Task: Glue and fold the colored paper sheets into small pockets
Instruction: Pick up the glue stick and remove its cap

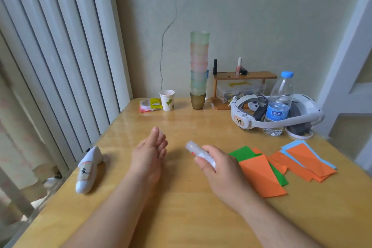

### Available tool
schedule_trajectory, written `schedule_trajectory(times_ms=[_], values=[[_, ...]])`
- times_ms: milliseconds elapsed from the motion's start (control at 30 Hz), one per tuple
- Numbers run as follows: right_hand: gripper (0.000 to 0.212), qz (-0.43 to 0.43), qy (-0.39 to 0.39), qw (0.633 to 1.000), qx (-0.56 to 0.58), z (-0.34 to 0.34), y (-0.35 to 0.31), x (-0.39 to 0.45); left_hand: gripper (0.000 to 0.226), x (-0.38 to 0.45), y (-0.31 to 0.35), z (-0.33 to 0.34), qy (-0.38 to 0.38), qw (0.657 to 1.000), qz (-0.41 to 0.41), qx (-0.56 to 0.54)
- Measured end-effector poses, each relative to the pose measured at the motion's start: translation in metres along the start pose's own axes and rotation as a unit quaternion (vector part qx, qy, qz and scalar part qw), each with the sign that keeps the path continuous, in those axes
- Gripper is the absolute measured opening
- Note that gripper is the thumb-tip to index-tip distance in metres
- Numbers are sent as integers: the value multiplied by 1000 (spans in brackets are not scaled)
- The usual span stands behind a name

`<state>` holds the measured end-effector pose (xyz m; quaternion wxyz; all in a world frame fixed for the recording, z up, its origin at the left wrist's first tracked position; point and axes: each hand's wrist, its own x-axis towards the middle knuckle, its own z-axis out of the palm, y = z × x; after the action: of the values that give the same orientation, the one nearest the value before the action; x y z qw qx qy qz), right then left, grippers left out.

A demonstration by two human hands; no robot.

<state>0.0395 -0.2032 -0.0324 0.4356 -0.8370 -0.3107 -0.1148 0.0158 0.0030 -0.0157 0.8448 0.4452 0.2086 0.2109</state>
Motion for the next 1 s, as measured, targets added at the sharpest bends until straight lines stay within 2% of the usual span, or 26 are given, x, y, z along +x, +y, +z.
schedule_trajectory(times_ms=[67,100,200,267,333,400,433,533,600,633,667,700,733,767,800,867,900,1000], values=[[25,13,-2,998,56,-2,0,-2,33,7,3,-12,32,994,50,94],[28,22,-1,997,79,-2,0,-2,35,8,4,-16,44,980,95,170],[30,46,4,992,115,-3,1,-4,40,3,12,-23,69,899,223,370],[26,57,2,989,135,-4,2,-5,32,2,18,-27,83,841,260,468],[25,73,3,984,165,-5,1,-5,27,5,20,-33,74,771,255,579],[29,93,12,976,196,-5,-1,-4,33,8,17,-41,49,698,214,681],[30,99,15,973,207,-6,-1,-3,35,7,14,-42,42,674,189,713],[24,97,22,968,229,-9,-4,-3,39,3,13,-40,36,657,150,738],[19,84,33,965,246,-12,-8,-3,61,1,16,-36,20,644,128,754],[16,75,38,963,257,-13,-11,-3,77,1,17,-34,16,653,140,744],[14,65,41,961,268,-15,-14,-3,84,-3,18,-28,10,688,178,703],[13,56,42,959,276,-17,-17,-3,79,-10,19,-20,0,744,221,631],[14,47,42,958,281,-19,-19,-3,68,-21,19,-11,-26,814,246,526],[17,37,39,958,283,-20,-21,-4,59,-34,18,0,-71,873,228,426],[21,25,35,958,282,-20,-22,-4,54,-47,16,12,-137,910,186,344],[33,2,19,963,268,-18,-21,-7,48,-66,4,27,-237,933,108,249],[38,-2,11,969,247,-17,-21,-8,44,-73,-2,32,-260,940,83,204],[33,11,-2,986,166,-12,-21,-11,30,-85,-6,41,-241,966,23,89]])
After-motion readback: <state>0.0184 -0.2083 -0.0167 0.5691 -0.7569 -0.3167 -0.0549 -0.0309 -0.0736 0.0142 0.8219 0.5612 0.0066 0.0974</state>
